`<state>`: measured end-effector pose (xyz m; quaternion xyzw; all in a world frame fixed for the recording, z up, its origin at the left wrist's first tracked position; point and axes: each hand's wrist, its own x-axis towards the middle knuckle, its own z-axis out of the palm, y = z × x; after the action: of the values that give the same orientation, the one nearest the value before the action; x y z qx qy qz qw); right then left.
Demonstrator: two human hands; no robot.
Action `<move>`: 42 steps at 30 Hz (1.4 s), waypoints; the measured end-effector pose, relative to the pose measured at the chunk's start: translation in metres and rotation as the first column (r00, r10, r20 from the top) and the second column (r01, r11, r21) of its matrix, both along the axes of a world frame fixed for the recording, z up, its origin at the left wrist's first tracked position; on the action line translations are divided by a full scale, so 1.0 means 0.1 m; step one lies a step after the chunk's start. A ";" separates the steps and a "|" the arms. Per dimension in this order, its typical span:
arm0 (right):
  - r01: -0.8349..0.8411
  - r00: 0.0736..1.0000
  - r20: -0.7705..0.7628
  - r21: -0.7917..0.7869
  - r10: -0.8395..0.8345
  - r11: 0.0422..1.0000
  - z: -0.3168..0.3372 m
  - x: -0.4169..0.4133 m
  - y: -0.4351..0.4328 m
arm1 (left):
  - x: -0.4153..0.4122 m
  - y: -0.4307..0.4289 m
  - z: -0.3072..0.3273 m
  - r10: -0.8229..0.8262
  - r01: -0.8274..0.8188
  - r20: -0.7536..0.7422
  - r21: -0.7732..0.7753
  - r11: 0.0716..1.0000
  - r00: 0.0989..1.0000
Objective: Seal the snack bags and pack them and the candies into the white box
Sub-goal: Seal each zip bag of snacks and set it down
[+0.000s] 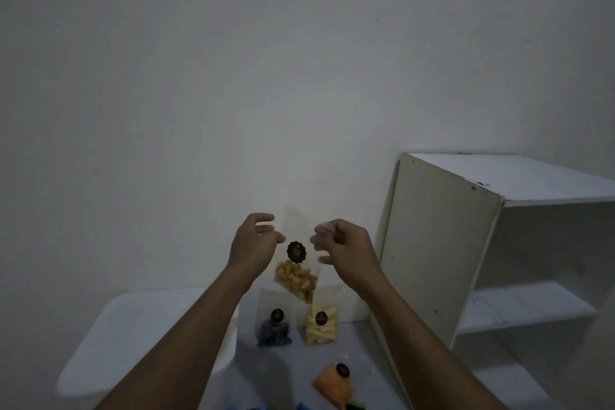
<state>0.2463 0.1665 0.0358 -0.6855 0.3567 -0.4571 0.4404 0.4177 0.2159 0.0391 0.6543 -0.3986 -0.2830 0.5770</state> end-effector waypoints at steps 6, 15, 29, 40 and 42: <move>-0.004 0.999 0.039 0.195 -0.004 0.981 -0.47 -0.04 -0.13 | -0.05 0.02 -0.82 -0.199 0.246 -0.192 0.266 0.932 0.961; 0.091 0.962 -0.272 0.281 -0.012 0.955 -1.64 0.18 -0.52 | -0.07 -0.32 -1.74 0.069 -0.012 -0.191 0.284 0.959 0.979; 0.152 0.925 -0.380 0.421 0.021 0.894 -3.33 0.73 -1.20 | 0.19 -0.95 -3.19 0.241 -0.246 0.083 0.552 0.797 0.967; 0.112 0.902 -0.423 0.430 0.090 0.896 -3.54 0.90 -1.41 | 0.32 -1.19 -3.54 0.339 -0.332 0.108 0.610 0.719 0.934; 0.096 0.899 -0.428 0.407 0.097 0.908 -3.50 0.88 -1.41 | 0.31 -1.20 -3.51 0.354 -0.330 0.080 0.591 0.736 0.932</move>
<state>0.3341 0.0259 -0.3141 -0.6602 0.5360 -0.2037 0.4851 0.4489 0.0958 -0.3114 0.8582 -0.1515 -0.2949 0.3918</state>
